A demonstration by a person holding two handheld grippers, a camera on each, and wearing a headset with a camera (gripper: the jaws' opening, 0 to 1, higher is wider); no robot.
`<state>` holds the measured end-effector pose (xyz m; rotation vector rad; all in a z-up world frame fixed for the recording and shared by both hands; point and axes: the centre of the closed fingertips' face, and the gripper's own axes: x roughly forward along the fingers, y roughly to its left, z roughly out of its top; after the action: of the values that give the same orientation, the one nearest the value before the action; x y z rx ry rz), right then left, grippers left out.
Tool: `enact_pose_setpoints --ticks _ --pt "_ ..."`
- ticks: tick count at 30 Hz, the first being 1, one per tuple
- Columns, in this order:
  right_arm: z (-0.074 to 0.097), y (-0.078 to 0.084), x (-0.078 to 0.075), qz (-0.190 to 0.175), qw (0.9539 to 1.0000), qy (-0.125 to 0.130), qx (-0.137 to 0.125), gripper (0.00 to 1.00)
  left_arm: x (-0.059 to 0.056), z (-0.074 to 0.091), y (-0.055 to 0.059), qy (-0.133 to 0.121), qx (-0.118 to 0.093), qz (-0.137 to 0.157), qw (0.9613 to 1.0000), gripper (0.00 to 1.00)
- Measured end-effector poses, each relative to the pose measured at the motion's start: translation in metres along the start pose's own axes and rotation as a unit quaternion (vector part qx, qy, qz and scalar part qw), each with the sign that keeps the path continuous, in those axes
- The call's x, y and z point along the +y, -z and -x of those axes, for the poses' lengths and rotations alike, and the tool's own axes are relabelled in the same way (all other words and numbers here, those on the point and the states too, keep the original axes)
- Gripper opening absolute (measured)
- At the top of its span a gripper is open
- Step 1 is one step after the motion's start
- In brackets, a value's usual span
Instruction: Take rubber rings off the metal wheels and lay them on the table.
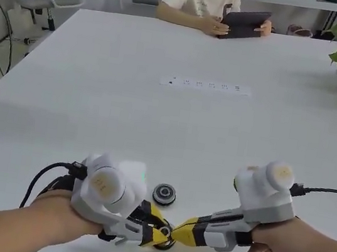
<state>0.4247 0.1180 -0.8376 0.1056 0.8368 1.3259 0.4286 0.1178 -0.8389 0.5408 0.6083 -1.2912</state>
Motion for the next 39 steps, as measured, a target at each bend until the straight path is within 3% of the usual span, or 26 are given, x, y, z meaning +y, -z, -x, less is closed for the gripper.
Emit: enact_pose_setpoints --ticks 5,12,21,29,39 --pt "0.001 -0.002 0.000 -0.001 1.0000 0.001 -0.004 0.00 -0.004 0.005 0.001 0.005 0.010 -0.019 0.9998 0.16" --pt "0.001 -0.003 0.001 -0.001 1.0000 -0.001 -0.006 0.00 -0.002 0.015 -0.004 0.007 0.001 -0.013 0.9999 0.19" --pt "0.003 -0.008 0.002 -0.003 0.9999 -0.003 -0.015 0.00 0.001 0.033 -0.010 -0.003 -0.018 0.004 0.9998 0.28" --pt "0.002 -0.011 0.006 -0.001 0.9998 -0.009 -0.018 0.00 0.003 0.051 -0.006 -0.017 -0.031 0.026 0.9991 0.36" --pt "-0.001 -0.020 0.012 0.004 0.9995 -0.016 -0.027 0.00 0.014 0.072 -0.005 -0.046 -0.055 0.058 0.9957 0.46"
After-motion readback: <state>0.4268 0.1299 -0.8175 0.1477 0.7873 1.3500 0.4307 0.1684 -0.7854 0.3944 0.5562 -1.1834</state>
